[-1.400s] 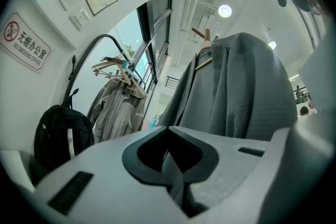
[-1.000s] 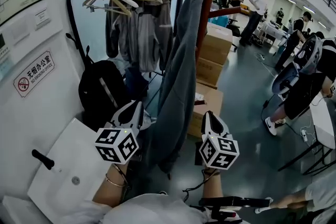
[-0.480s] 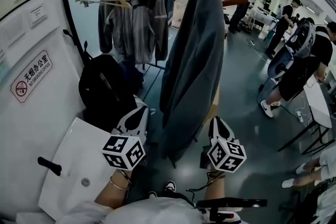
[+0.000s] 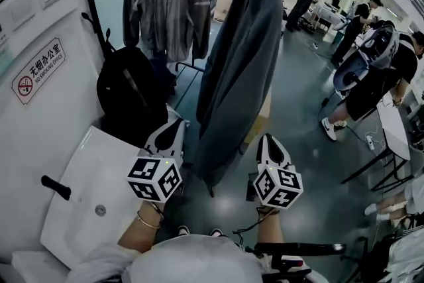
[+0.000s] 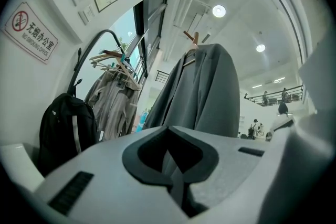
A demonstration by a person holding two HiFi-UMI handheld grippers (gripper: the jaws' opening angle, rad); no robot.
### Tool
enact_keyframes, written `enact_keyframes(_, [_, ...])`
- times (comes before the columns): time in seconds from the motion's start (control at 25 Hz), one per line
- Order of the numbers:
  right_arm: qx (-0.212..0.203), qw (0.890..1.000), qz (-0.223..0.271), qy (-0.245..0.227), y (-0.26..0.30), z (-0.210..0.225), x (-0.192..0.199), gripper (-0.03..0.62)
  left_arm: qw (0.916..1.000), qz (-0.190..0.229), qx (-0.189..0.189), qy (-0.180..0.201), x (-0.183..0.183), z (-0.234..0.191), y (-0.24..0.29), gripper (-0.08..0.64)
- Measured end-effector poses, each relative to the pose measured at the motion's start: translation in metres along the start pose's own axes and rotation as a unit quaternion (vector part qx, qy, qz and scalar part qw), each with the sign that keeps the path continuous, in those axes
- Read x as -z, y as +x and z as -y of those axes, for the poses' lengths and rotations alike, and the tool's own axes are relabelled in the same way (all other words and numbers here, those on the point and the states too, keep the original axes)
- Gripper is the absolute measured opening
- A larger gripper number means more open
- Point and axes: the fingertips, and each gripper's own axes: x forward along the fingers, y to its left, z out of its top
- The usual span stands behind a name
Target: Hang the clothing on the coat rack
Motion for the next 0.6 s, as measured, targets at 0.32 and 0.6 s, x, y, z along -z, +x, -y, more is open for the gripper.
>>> enact_keyframes(0.32, [-0.022,0.999,-0.026,-0.039,-0.002,0.012,-0.003,0.023,0.9992,0.010,-0.038,-0.001,0.000,0.019,-0.003,0.008])
enact_keyframes(0.6, [-0.035,0.999,-0.026,-0.031,-0.002,0.023,-0.002,0.023,0.9977,0.008,-0.067,0.003,0.002,0.025,-0.013,0.008])
